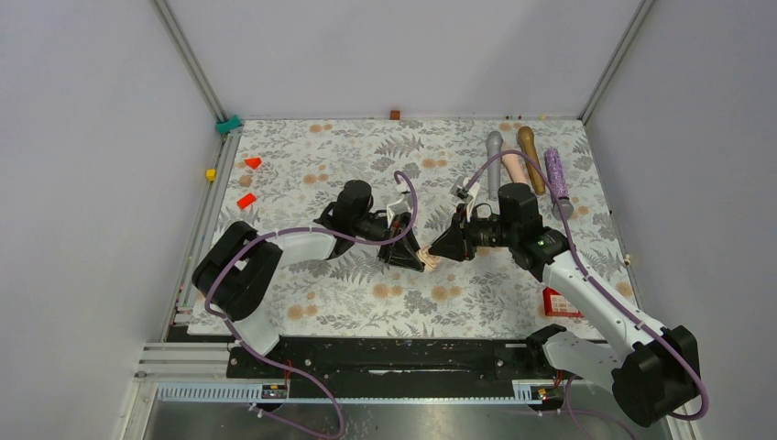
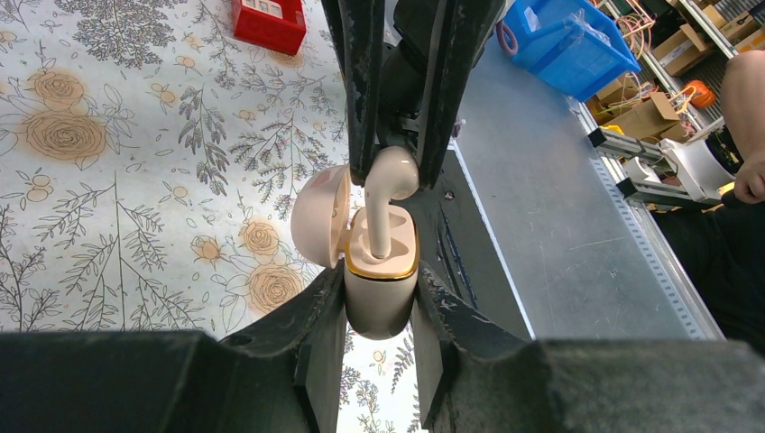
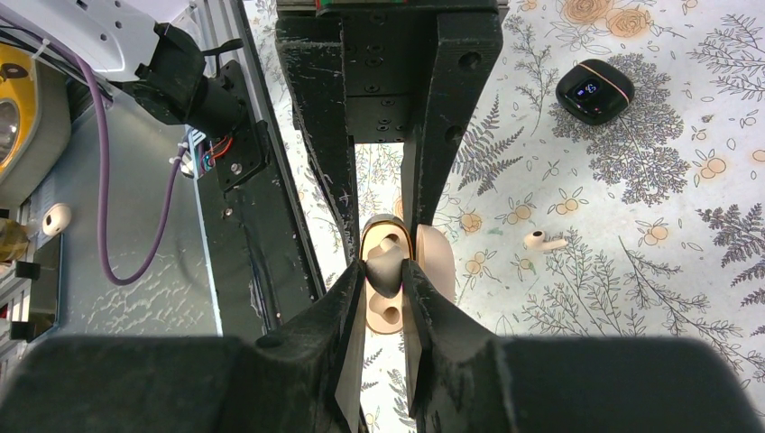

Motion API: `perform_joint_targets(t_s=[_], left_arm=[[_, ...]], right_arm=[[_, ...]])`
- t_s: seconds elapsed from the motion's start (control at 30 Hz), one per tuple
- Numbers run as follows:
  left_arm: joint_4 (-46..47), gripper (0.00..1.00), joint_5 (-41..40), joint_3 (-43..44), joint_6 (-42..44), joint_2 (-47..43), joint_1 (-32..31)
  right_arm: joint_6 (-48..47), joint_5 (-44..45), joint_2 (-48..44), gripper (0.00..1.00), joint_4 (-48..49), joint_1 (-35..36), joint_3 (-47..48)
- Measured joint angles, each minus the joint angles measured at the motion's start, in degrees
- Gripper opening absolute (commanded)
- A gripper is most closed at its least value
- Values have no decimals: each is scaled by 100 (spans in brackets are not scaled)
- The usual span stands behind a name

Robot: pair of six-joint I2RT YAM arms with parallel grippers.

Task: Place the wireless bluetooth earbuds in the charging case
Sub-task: Place the earbud in the charging case.

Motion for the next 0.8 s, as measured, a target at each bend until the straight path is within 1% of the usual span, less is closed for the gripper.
perform_joint_targets(t_s=[0.37,0.6,0.8], left_arm=[[42,0,0,0,-35,0,0],[378,0,2,0,-321,0,2],[457,0,2,-9,-439,0,17]], right_arm=[[28,2,2,19,92,0,-46],[87,-4,7,19,249,0,-81],[190,-7,15,19,398,0,-109]])
